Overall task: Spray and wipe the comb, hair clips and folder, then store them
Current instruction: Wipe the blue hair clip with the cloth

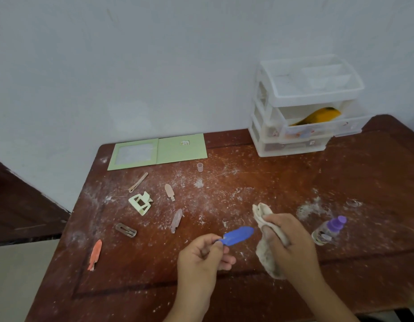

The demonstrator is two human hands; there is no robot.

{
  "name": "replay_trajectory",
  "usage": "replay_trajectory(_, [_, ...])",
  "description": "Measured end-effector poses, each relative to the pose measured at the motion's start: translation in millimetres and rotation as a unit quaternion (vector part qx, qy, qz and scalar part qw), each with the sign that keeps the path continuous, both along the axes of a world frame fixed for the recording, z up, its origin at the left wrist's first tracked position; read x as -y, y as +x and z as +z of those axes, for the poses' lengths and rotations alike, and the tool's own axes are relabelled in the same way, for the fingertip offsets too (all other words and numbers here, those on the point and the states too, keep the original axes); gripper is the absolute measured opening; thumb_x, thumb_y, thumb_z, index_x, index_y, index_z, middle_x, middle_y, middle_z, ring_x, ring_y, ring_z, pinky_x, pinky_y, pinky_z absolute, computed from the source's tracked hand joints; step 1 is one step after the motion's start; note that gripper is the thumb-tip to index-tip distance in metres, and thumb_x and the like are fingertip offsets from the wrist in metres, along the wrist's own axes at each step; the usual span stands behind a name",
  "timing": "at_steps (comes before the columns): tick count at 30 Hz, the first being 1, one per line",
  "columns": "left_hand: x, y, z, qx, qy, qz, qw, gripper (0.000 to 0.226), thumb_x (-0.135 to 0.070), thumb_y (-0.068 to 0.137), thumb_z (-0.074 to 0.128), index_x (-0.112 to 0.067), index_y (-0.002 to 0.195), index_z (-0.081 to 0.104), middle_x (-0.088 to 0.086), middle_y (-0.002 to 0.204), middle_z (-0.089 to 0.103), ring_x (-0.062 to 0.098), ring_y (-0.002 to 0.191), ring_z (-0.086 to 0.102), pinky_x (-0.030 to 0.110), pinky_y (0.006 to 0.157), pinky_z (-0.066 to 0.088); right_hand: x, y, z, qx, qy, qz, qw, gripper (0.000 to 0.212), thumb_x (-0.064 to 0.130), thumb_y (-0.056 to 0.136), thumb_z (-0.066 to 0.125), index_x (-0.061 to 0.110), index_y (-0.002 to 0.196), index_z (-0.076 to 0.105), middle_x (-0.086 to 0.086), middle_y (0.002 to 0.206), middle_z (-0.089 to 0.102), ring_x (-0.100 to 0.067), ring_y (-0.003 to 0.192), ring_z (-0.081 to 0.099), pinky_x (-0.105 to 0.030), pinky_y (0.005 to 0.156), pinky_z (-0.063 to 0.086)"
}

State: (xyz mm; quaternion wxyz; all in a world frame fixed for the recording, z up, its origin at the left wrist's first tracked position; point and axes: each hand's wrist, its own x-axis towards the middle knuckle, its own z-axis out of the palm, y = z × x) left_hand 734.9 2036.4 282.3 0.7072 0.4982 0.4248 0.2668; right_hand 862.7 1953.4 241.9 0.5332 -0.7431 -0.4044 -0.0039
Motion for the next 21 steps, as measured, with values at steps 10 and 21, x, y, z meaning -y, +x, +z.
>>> replay_trajectory(10, [-2.6,-5.1,-0.3,0.017,-0.021,-0.041,0.999,0.032,0.022,0.079,0.048,-0.004,0.068,0.062,0.003,0.051,0.067,0.009,0.049,0.066,0.014,0.049,0.052,8.0,-10.3,16.7,-0.158,0.017,0.137,0.978,0.026,0.043,0.068,0.049,0.061,0.085,0.059,0.033,0.093,0.061,0.006,0.087,0.059,-0.006,0.071,0.044])
replay_trajectory(21, [-4.3,-14.4,-5.1,-0.040,0.133,-0.051,0.989,0.032,0.013,0.074,0.063,-0.017,0.062,0.065,0.001,0.053,0.069,0.005,0.051,0.063,0.015,0.055,0.052,-8.4,-12.8,14.2,0.133,-0.045,0.154,0.978,0.013,0.027,0.085,0.050,0.024,0.095,0.057,0.002,0.107,0.054,-0.001,0.099,0.048,0.000,0.084,0.035])
